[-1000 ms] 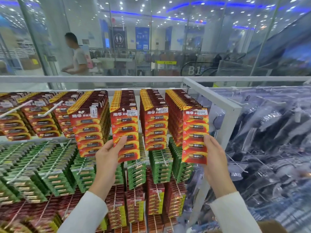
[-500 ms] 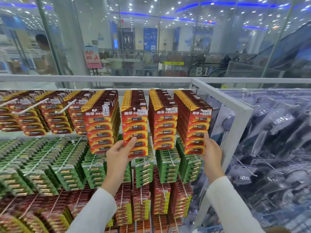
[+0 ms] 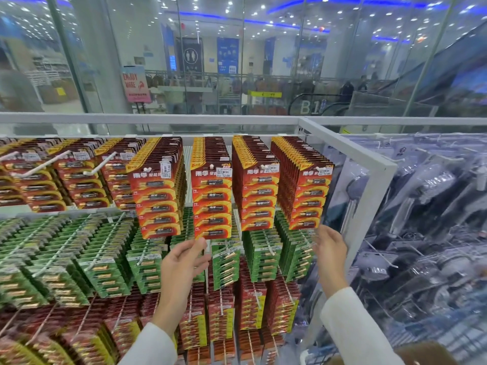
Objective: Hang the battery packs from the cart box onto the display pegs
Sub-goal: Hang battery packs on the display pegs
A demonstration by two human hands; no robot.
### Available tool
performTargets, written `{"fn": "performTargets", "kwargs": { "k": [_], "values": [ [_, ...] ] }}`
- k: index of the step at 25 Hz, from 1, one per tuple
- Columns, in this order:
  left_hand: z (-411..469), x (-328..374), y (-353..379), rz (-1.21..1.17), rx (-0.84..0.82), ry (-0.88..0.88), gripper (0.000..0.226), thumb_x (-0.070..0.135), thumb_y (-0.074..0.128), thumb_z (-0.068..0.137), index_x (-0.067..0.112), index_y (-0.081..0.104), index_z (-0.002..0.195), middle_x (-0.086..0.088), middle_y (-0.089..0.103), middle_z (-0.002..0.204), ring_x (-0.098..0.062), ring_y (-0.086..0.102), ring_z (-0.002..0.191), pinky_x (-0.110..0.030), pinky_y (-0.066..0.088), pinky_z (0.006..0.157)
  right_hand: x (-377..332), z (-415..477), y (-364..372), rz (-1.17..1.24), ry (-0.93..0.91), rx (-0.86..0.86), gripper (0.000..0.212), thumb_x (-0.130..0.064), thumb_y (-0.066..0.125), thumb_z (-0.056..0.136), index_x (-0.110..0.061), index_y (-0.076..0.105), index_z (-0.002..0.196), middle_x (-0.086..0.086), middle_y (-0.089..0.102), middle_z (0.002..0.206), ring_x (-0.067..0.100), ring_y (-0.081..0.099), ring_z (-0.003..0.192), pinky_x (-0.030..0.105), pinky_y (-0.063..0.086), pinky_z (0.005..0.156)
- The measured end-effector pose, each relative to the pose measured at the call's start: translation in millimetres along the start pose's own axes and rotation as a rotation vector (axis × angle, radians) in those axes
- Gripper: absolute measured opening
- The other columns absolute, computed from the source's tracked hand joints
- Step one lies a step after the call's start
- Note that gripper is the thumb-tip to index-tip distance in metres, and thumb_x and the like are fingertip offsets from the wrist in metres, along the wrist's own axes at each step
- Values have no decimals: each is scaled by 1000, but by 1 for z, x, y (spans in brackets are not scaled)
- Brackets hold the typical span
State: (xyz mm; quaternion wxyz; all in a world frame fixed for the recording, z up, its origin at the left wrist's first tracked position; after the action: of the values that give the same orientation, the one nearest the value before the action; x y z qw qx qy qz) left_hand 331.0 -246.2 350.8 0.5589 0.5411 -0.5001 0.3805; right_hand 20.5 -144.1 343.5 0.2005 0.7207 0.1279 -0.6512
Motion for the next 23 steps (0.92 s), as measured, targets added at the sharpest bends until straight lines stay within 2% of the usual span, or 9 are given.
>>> {"fn": "performTargets", "kwargs": {
  "k": [2,5,7,10,13,15,17,21,23],
  "values": [
    [-7,-15,-10,8,-8,-44,29,28,74,94,12,73,118,-5,80,103,-27,78,92,-45,60,92,13,-16,-7,-9,20,0,24,-27,60,102,-14,64,122,7,69,117,24,65,109,44,50,100],
    [-20,-44,-18,27,-21,-161,20,24,70,98,14,74,115,-6,79,106,-30,77,94,-43,59,86,31,-53,-29,-48,51,-11,15,-27,59,103,-18,65,113,5,69,109,21,66,100,32,52,84],
    [-32,-71,-22,41,-32,-261,15,20,67,100,14,73,113,-8,79,105,-33,76,96,-41,59,81,51,-79,-50,-61,105,-7,14,-25,61,102,-17,67,111,5,69,105,20,65,94,29,49,78],
    [-53,-125,-27,134,-86,-403,11,13,66,100,10,73,106,-14,79,105,-34,76,90,-38,62,71,91,-117,-94,-125,190,82,14,-27,63,100,-19,70,110,5,71,107,21,66,98,29,49,81],
    [-84,-166,-20,201,-180,-508,14,7,62,102,2,71,111,-22,75,110,-33,72,84,-37,58,71,116,-154,-144,-160,260,209,12,-22,62,101,-18,70,108,-2,70,106,13,64,95,15,48,72],
    [-102,-184,-10,222,-243,-578,19,6,60,103,-1,68,118,-24,72,111,-34,69,86,-38,53,80,129,-173,-172,-181,308,270,10,-22,64,99,-19,72,104,0,71,105,17,64,98,20,47,74],
    [-119,-201,6,277,-304,-635,22,6,61,102,-2,67,121,-21,72,108,-35,68,85,-36,51,79,141,-189,-203,-180,355,349,10,-27,64,99,-22,72,104,2,71,107,21,64,102,30,46,80],
    [-155,-230,52,378,-432,-711,11,3,60,102,1,69,107,-17,71,98,-31,66,78,-34,46,73,171,-207,-266,-134,447,511,28,-46,67,92,-25,70,110,0,73,113,21,67,107,47,52,99],
    [-166,-245,77,408,-478,-758,10,2,58,102,2,68,104,-17,70,97,-31,65,79,-35,45,73,177,-210,-290,-110,468,551,24,-44,65,96,-25,69,110,1,73,113,20,68,106,48,53,99]
  ]
}}
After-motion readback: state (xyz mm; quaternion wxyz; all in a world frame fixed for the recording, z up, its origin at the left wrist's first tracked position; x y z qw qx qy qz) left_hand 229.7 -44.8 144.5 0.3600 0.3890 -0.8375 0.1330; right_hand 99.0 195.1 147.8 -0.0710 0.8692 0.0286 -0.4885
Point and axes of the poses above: each hand's wrist, its own z-axis towards the middle knuckle, its own y-axis out of the palm, x = y × z, the point moved 3 cm from there along z, towards the middle knuckle
